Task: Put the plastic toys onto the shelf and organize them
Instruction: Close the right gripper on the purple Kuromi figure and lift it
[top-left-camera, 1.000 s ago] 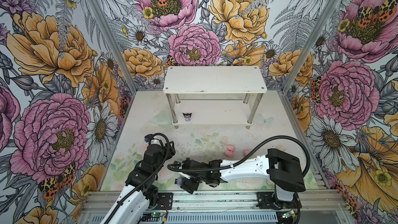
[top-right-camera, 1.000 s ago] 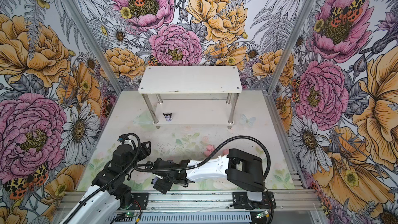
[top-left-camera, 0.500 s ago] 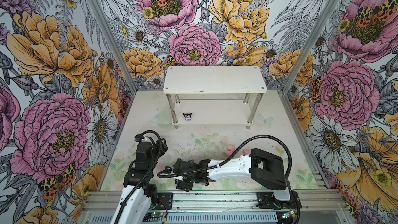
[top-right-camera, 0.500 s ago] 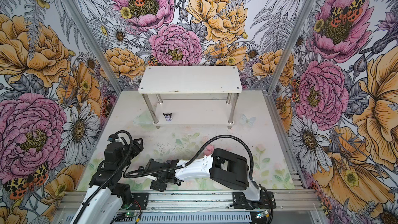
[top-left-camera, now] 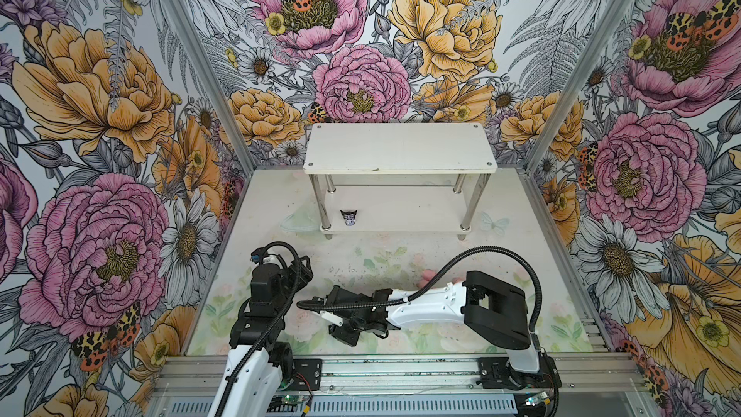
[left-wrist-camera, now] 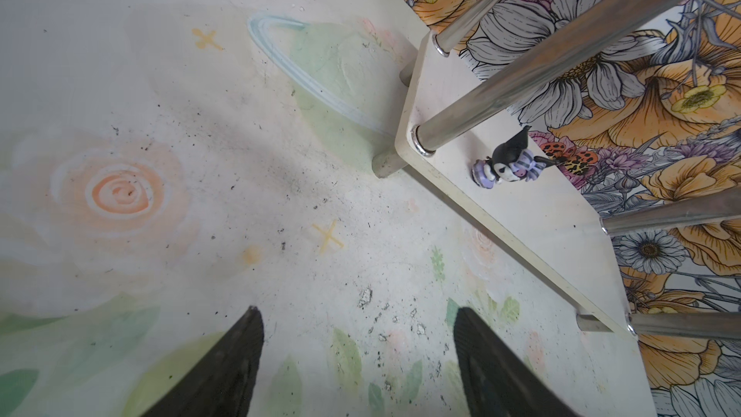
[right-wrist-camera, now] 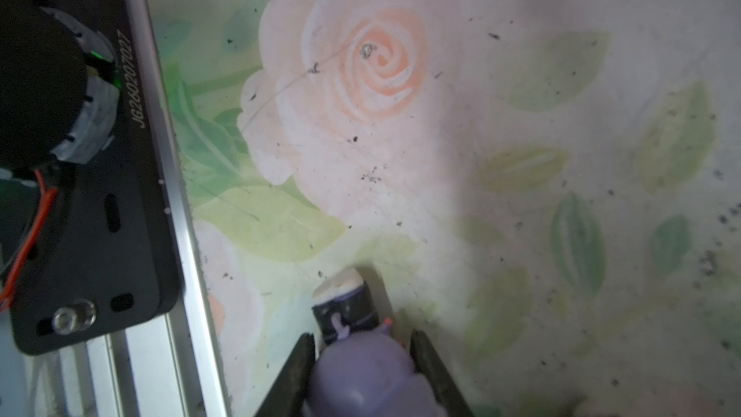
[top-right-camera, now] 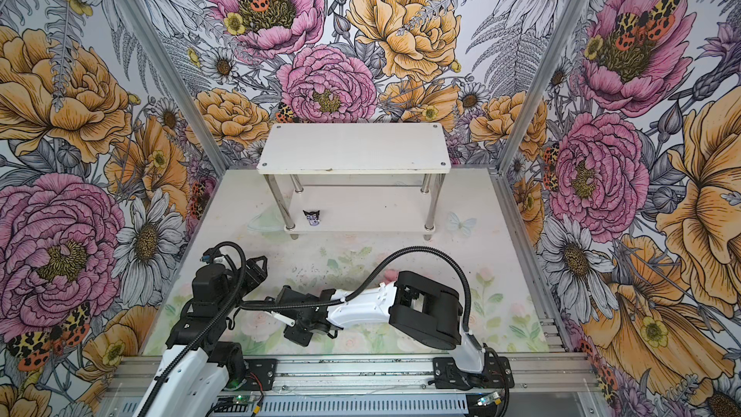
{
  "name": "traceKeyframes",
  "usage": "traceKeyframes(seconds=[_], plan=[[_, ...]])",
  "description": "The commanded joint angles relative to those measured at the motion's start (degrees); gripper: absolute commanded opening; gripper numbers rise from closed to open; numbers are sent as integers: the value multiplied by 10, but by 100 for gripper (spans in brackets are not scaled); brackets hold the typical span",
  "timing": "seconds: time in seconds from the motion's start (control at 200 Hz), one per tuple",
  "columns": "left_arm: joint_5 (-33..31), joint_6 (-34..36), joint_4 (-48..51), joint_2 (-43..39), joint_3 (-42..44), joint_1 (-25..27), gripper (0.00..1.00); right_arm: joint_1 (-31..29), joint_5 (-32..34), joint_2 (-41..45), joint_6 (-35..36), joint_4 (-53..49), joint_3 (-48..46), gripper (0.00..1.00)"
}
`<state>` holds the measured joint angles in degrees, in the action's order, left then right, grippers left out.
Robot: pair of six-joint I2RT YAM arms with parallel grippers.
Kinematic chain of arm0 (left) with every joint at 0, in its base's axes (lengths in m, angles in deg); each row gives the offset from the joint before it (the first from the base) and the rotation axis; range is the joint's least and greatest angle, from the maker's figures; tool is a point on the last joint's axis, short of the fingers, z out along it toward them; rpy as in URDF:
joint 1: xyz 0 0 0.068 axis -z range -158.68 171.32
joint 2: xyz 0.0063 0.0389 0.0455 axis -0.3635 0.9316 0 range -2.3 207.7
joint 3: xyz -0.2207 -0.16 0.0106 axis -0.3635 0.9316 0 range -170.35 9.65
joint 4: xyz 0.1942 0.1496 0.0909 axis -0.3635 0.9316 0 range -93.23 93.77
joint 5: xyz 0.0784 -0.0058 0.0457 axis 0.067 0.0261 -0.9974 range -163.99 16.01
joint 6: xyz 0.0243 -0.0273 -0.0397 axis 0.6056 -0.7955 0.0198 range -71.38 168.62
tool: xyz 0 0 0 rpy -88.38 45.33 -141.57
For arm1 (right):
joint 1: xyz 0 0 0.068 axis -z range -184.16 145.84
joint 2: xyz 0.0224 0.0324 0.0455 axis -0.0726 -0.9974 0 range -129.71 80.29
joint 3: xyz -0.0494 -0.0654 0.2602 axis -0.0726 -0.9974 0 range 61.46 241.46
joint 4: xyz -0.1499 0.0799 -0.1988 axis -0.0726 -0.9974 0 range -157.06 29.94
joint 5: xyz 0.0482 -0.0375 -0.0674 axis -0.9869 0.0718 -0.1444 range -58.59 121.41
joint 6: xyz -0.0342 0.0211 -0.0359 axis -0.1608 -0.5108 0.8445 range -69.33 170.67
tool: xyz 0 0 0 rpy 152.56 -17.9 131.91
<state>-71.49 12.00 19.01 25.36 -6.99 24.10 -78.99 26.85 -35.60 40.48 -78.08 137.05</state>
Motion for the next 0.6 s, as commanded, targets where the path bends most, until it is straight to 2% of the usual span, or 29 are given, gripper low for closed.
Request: traceKeyframes(seconds=[0.0,0.175,0.335,0.47,0.595], plan=[[21,8,-34,10,10,-7,77,12,22,42,-67,1,-6,22],[26,10,-44,18,13,-9,77,52,64,119,-184,-5,-49,18],[31,14,-53,18,15,-10,77,128,90,188,-306,-27,-127,17],[37,17,-65,25,15,-9,77,184,95,198,-369,-32,-173,16],[41,19,-71,29,16,-10,77,198,126,185,-397,-32,-175,15]])
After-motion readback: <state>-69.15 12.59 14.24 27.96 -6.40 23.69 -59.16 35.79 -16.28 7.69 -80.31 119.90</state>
